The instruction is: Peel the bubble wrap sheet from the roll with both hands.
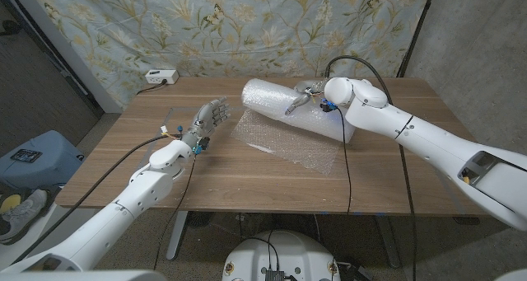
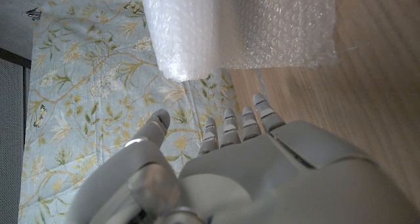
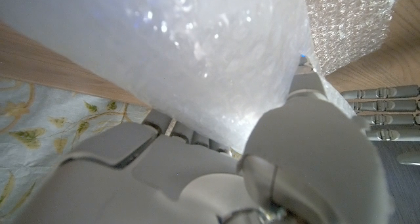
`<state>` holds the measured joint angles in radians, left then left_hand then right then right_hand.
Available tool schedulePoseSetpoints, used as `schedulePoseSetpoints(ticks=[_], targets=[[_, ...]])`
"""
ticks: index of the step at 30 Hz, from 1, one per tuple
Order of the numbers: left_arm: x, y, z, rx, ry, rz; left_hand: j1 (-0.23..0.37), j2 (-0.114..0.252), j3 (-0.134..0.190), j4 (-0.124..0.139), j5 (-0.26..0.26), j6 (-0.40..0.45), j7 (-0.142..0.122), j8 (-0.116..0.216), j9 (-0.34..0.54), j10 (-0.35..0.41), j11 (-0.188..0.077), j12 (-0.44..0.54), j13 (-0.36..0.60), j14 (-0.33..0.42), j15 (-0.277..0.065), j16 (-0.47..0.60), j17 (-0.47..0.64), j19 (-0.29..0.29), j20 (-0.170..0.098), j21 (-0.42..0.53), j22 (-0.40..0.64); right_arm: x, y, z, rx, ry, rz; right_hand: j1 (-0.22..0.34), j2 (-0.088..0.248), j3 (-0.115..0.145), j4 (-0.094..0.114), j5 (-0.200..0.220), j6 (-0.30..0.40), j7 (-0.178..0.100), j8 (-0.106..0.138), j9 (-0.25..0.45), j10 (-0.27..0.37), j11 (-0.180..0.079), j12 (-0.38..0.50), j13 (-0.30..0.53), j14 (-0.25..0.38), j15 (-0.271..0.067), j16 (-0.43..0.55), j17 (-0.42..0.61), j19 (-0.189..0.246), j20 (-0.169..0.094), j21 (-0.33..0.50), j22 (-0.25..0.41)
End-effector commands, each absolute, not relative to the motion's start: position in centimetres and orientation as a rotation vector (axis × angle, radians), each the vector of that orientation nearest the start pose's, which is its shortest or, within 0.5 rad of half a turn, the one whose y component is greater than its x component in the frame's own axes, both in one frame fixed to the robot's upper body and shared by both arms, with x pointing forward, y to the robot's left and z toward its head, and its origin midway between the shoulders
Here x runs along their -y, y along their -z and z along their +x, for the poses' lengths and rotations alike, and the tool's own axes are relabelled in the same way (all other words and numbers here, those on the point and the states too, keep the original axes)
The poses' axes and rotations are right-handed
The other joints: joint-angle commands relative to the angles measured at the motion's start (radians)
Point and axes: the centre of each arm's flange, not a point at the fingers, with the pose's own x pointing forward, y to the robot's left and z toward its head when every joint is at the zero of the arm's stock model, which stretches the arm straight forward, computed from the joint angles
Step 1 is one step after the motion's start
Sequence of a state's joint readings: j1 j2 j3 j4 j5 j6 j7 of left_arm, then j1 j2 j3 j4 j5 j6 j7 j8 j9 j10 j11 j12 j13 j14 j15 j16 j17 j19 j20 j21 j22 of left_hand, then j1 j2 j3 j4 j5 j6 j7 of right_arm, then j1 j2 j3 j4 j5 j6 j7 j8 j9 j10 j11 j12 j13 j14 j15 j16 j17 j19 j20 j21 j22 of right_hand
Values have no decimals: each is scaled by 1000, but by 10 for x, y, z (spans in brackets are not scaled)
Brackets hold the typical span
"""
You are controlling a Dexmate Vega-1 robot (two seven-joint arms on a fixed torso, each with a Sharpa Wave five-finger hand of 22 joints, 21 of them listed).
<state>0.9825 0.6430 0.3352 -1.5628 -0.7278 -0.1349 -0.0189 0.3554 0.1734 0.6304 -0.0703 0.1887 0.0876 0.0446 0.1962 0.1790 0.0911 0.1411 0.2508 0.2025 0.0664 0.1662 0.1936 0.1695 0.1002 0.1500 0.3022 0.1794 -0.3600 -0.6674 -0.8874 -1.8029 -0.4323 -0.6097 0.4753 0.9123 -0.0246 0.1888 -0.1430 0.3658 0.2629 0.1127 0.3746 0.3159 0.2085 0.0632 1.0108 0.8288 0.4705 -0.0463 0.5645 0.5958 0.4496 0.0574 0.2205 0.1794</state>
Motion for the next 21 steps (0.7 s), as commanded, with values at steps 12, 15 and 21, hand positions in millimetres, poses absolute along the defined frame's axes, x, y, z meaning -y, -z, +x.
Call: schedulePoseSetpoints(ticks=[12, 15, 21], targets=[[-277, 37, 622, 471, 327, -17, 5, -8, 7, -7, 8, 9, 3, -4, 4, 7, 5, -3, 2, 1, 4, -5, 3, 8, 0, -5, 1, 147, -96, 579, 333, -181, -1353, 44, 24, 0, -5, -11, 43, -10, 10, 7, 39, -12, 18, 127, 44, -45, 22, 20, 20, 5, 5, 5], [-275, 37, 624, 465, 331, -18, 7, -8, 8, -8, 8, 9, 3, -5, 4, 7, 4, -3, 2, 1, 5, -6, 3, 8, 1, -5, 1, 149, -95, 574, 337, -172, -1342, 45, 25, 0, -5, -12, 48, -10, 11, 8, 42, -11, 20, 127, 48, -46, 24, 21, 22, 4, 5, 5], [-274, 38, 626, 458, 339, -17, 9, -7, 9, -11, 9, 9, 3, -5, 4, 7, 4, -4, 2, 1, 5, -6, 3, 9, 0, -7, 1, 149, -96, 564, 369, -158, -1344, 53, 27, 1, -6, -17, 54, -16, 11, 10, 41, -13, 22, 130, 49, -45, 24, 26, 23, 3, 4, 5]])
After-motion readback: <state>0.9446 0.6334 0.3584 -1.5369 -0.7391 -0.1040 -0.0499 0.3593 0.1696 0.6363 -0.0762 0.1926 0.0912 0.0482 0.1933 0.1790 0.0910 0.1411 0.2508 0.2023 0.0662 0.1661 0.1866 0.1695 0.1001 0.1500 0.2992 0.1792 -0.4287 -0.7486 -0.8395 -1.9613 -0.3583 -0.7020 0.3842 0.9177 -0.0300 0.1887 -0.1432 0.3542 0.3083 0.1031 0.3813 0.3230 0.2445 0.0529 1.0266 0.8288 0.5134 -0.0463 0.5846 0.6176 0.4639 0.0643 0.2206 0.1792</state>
